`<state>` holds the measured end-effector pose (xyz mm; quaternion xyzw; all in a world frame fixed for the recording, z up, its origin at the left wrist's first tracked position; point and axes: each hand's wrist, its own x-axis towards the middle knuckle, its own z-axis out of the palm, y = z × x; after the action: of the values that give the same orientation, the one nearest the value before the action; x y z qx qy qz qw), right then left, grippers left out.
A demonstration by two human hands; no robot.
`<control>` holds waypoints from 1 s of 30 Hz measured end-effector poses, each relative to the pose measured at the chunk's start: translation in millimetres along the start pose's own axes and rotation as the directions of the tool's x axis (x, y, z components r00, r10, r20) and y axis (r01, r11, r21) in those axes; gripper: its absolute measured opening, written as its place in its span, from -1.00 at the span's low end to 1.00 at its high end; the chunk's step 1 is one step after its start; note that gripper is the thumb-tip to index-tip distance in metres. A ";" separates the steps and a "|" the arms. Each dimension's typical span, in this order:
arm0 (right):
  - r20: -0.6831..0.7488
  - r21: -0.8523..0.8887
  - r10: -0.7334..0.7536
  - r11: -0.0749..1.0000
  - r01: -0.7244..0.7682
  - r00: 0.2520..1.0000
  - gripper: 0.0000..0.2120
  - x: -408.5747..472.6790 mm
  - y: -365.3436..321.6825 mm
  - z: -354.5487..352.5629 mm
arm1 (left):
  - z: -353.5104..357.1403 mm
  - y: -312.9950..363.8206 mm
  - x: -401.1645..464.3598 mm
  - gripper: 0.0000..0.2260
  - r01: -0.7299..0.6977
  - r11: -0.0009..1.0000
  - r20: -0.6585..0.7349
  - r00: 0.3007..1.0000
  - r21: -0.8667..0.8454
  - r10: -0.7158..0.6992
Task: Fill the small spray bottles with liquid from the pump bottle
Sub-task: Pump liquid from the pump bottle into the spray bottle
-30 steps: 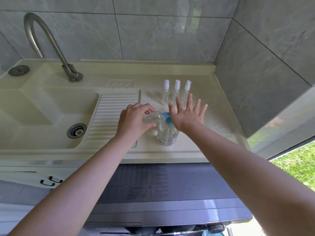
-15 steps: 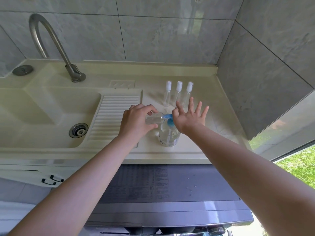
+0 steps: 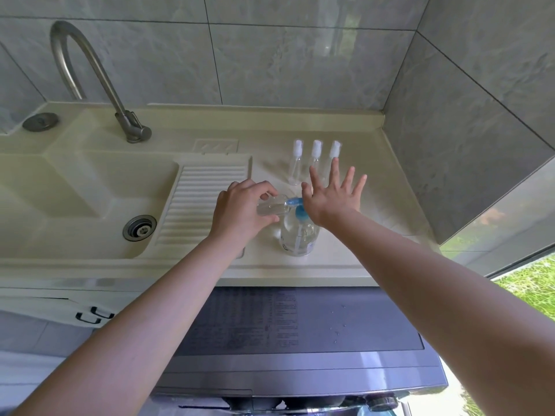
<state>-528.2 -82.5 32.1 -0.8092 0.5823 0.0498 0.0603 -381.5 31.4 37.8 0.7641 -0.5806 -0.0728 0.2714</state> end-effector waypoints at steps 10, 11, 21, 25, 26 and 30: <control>0.046 0.033 0.022 0.999 -0.023 0.999 -0.45 0.1 -0.1 4.3 | 0.7 -0.4 -1.3 -0.62 0.006 1.000 0.007 1.000 0.006 -0.006; 0.028 0.027 0.020 0.999 -0.021 0.999 -0.44 1.2 -0.3 1.7 | 0.5 -0.3 -1.3 -0.62 0.006 1.000 0.010 1.000 0.004 -0.006; 0.049 0.082 0.031 0.996 -0.035 0.998 -0.45 1.4 -3.2 3.4 | 0.3 1.8 0.2 -0.62 0.008 1.000 0.002 1.000 -0.009 -0.008; 0.120 0.206 0.068 0.974 -0.092 0.990 -0.44 2.1 -0.4 -3.5 | -0.6 1.5 1.4 -0.62 0.005 1.000 -0.004 1.000 -0.018 -0.005; 0.137 0.233 0.078 0.966 -0.108 0.988 -0.44 1.7 -0.8 -2.4 | -0.5 1.4 1.9 -0.62 0.002 1.000 -0.006 1.000 -0.021 -0.002; 0.128 0.221 0.074 0.970 -0.101 0.989 -0.44 -0.8 -3.4 5.1 | 0.9 1.6 3.4 -0.62 -0.003 1.000 -0.003 1.000 -0.012 0.003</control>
<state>-525.3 -79.9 27.4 -0.7661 0.6147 0.0336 0.1847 -382.2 27.7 38.6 0.7616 -0.5810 -0.0750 0.2770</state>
